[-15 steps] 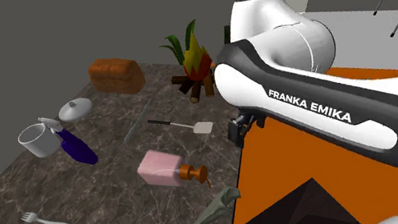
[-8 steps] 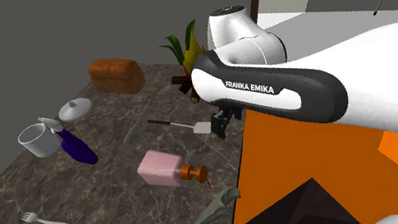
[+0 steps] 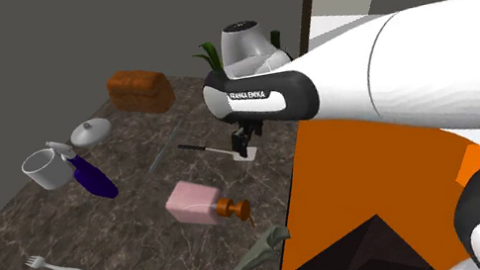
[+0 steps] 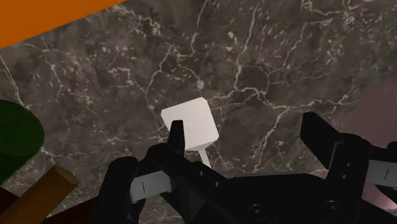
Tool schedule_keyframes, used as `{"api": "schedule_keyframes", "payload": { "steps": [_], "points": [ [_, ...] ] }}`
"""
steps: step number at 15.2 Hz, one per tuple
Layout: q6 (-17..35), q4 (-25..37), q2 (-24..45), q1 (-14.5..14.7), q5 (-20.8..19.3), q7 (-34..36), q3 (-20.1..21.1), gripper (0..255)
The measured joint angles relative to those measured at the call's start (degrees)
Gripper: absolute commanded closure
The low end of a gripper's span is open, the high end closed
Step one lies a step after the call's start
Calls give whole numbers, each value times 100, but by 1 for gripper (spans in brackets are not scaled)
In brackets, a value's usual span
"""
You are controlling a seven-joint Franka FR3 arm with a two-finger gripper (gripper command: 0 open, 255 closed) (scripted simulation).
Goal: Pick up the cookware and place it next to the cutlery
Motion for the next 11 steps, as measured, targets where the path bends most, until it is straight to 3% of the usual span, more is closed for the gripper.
{"api": "schedule_keyframes", "payload": {
  "steps": [11],
  "points": [
    [512, 2006, 2217, 221, -13, -730, 249, 0]
  ]
}}
